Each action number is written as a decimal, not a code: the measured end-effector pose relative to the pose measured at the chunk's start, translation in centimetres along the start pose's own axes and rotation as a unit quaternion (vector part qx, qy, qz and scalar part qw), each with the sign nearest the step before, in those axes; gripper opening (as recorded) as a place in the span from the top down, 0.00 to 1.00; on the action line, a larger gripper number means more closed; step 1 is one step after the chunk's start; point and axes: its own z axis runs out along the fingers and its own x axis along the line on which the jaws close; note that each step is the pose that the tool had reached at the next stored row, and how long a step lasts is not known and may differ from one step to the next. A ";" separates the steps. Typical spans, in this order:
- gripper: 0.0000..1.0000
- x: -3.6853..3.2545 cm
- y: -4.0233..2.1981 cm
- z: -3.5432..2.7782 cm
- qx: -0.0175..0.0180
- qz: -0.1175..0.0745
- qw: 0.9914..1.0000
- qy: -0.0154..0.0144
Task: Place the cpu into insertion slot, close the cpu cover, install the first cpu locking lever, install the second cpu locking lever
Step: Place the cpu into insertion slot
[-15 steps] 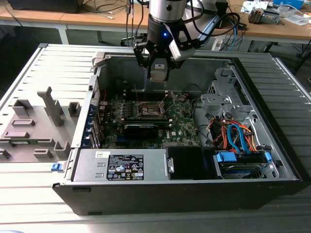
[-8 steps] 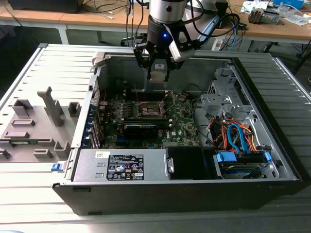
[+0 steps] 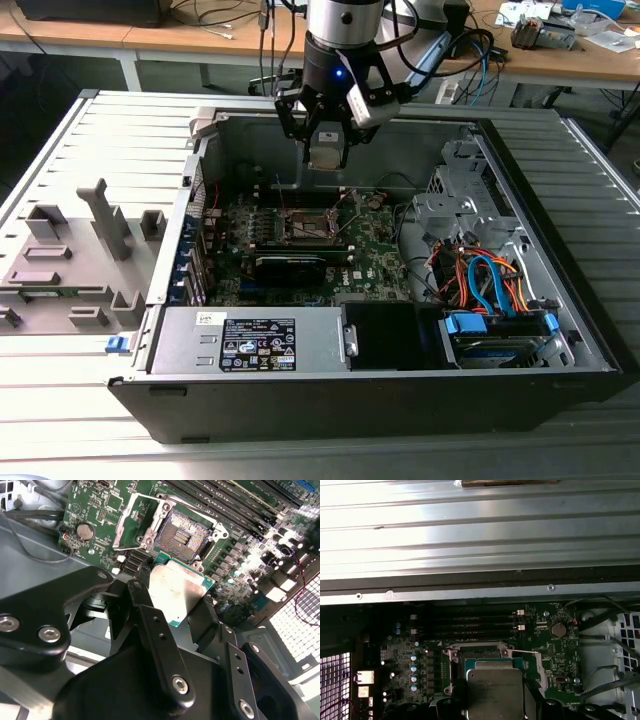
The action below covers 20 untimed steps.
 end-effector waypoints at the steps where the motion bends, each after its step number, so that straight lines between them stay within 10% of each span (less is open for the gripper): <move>1: 0.45 0.00 0.00 0.00 0.000 0.004 1.000 0.000; 20: 0.45 0.00 -0.01 0.16 0.012 0.077 0.997 -0.007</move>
